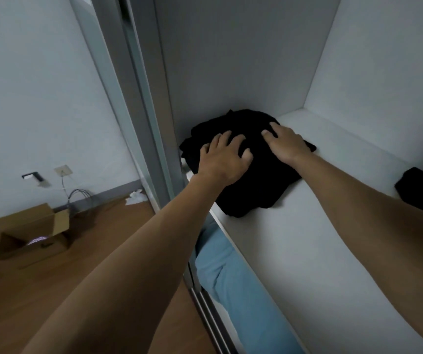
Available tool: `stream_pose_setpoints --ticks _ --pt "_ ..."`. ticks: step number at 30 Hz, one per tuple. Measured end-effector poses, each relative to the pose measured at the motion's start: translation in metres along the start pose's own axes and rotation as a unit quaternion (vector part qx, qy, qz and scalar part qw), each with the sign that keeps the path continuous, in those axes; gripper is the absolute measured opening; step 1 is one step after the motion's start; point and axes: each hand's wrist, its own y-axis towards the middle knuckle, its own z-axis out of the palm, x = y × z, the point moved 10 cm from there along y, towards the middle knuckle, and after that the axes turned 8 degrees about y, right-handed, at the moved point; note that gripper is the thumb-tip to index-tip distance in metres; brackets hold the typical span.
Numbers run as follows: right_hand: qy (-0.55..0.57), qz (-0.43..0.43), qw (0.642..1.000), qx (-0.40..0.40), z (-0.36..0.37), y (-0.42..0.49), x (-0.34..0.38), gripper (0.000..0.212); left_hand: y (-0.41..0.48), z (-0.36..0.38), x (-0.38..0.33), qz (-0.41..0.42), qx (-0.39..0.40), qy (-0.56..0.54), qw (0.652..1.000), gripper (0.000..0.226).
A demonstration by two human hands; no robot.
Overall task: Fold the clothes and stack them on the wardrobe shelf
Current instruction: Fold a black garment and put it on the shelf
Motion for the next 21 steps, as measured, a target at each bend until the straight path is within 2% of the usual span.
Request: stream_pose_setpoints --ticks 4,6,8,10,12,15,18,21 --pt "0.111 -0.033 0.993 0.012 -0.014 -0.025 0.006 0.053 0.000 -0.016 -0.009 0.002 -0.004 0.055 0.999 0.051" --pt "0.168 -0.049 0.984 -0.029 -0.034 -0.048 0.005 0.042 -0.009 -0.031 -0.030 0.034 -0.068 0.078 0.994 0.047" --pt "0.208 -0.057 0.972 -0.089 -0.062 -0.078 -0.007 0.034 -0.026 -0.038 -0.068 0.094 -0.140 0.056 0.984 0.047" --pt "0.222 -0.044 0.959 -0.168 -0.098 -0.114 -0.033 0.033 -0.039 -0.030 -0.114 0.171 -0.154 -0.002 0.973 0.044" --pt "0.204 -0.008 0.946 -0.254 -0.140 -0.158 -0.067 0.033 -0.042 -0.011 -0.162 0.241 -0.114 -0.065 0.962 0.038" --pt "0.154 0.081 0.926 -0.335 -0.194 -0.236 -0.124 0.029 -0.053 0.031 -0.230 0.322 0.013 -0.140 0.936 0.032" --pt "0.055 0.195 0.915 -0.349 -0.225 -0.320 -0.175 0.026 -0.083 0.067 -0.280 0.398 0.121 -0.183 0.891 0.028" --pt "-0.033 0.341 0.880 -0.330 -0.232 -0.396 -0.220 0.041 -0.112 0.078 -0.315 0.457 0.147 -0.214 0.851 0.027"
